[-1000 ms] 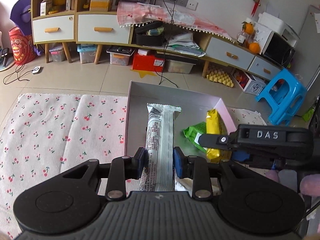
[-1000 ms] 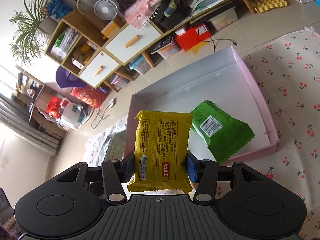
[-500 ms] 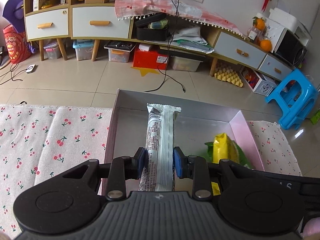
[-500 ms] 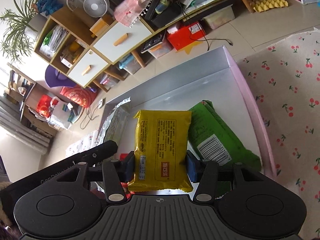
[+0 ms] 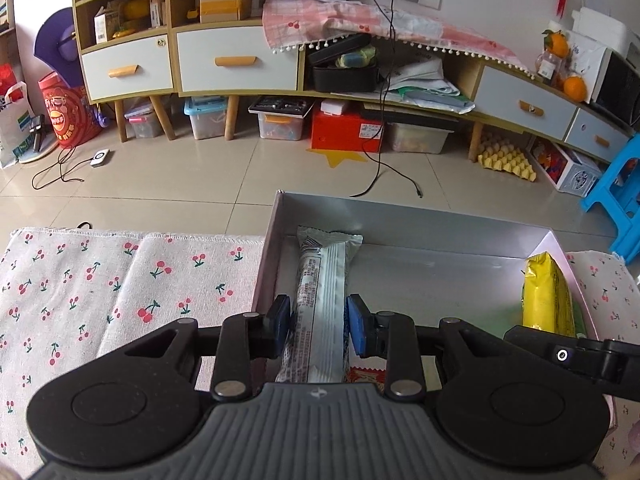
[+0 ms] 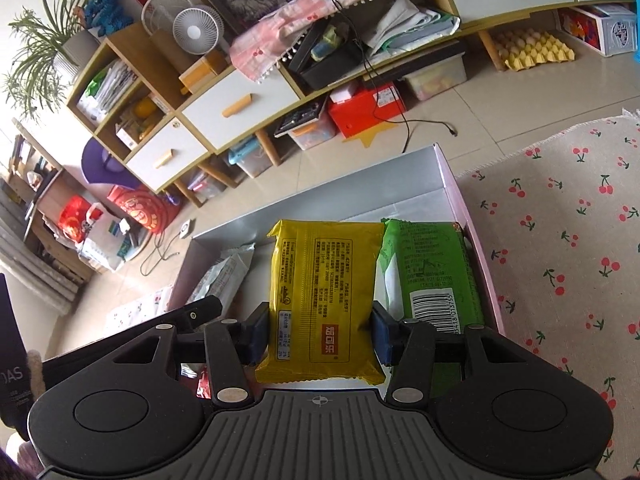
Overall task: Organize snacks
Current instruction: 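Lower both held packs into the pink box and open both tools, then move both tools back toward the remaining snacks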
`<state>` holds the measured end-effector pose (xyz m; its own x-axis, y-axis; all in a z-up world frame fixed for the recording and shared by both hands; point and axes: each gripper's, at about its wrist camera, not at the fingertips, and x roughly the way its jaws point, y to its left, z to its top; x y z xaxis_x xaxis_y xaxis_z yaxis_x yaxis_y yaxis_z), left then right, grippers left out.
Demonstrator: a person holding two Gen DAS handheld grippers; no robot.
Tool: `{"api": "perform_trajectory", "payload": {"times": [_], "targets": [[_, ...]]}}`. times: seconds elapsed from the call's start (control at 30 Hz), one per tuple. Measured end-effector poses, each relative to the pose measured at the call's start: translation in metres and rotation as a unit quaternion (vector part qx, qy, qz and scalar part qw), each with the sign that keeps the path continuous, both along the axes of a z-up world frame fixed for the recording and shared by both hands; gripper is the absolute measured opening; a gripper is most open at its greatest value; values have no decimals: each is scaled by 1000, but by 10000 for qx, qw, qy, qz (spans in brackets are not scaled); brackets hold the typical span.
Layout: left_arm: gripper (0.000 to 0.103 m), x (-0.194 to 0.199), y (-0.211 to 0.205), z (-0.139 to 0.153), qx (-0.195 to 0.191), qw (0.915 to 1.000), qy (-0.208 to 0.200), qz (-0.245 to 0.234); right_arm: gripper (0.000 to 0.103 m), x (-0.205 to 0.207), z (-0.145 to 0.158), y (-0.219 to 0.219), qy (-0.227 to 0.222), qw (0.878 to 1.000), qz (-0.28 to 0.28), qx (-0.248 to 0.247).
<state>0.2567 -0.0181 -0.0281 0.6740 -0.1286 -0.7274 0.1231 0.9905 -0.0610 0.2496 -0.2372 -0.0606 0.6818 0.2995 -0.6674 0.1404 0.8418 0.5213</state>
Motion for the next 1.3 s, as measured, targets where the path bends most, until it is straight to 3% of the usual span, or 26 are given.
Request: {"api": "perform_trajectory", "payload": {"times": [0.1,0.17,0.4,0.63,0.77,0.9,1.3], "targets": [[31,0,-3,2,78,9999,-92,-44,51,-1,1,-1,-25,10000,23,25],[40,0,-5,3,136,9998,-131,-77,53,0,1,-2,-7,10000,29,80],[58,-5,-8,8,224,9992,-136,-300,77,-6,9,-3,-84,9998,-15,198],[77,-23,-10,20,332,9982,-141,-476,77,-22,31,-11,-87,9996,-190,172],[80,-36,-5,27,242,9982,-111,-532,84,-37,52,-12,-170,9996,-225,40],[90,-48,2,32,94,9986,-54,-522,85,-54,70,-7,-212,9995,-150,-171],[101,-87,20,41,239,9989,111,-387,90,-105,85,7,-31,9975,-27,-700]]}}
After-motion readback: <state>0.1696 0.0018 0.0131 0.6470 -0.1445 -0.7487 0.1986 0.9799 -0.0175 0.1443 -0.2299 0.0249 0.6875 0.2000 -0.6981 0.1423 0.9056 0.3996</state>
